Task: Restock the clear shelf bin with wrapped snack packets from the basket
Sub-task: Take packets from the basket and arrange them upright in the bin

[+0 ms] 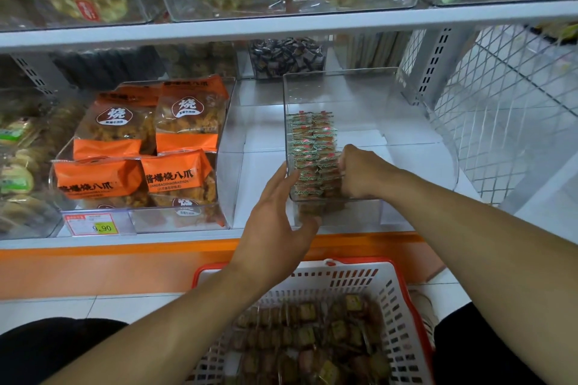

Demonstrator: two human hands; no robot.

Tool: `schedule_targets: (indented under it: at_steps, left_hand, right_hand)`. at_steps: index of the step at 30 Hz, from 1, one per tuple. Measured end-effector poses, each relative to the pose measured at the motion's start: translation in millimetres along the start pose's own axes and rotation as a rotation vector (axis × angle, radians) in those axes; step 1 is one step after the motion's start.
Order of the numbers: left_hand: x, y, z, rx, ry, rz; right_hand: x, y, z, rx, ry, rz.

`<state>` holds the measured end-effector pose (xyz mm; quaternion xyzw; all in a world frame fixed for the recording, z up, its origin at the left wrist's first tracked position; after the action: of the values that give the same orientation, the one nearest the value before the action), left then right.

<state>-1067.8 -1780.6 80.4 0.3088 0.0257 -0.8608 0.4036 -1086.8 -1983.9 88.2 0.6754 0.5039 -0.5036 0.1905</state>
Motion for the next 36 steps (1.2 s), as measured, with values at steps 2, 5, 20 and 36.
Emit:
schedule_targets:
  at_steps: [2,5,20,36]
  left_hand:
    - [0,1,-2,-0.026,-0.027,-0.011]
    - [-2,2,-2,-0.024,-0.032,-0.023]
    - [10,-63,-54,-0.224,-0.055,-0.045]
    - [173,-168,-210,-0.404,0.44,-0.999]
  right_hand:
    - [2,2,-1,0.026,-0.008,-0.05]
    - [3,4,-3,0.068,-0.039,-0.071]
    - [34,-112,-50,-0.662,0.005,0.283]
    - [301,-127,138,-0.054,-0.309,-0.749]
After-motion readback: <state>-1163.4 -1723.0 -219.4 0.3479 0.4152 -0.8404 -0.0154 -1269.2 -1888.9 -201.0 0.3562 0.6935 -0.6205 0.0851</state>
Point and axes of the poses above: each hand's wrist, its own y-axis towards the middle knuckle, its own x-axis out of the palm, z = x × y, the point moved 3 cm from there along y, towards the middle knuckle, and after that the axes turned 4 degrees about -x, right-handed, at the moved point
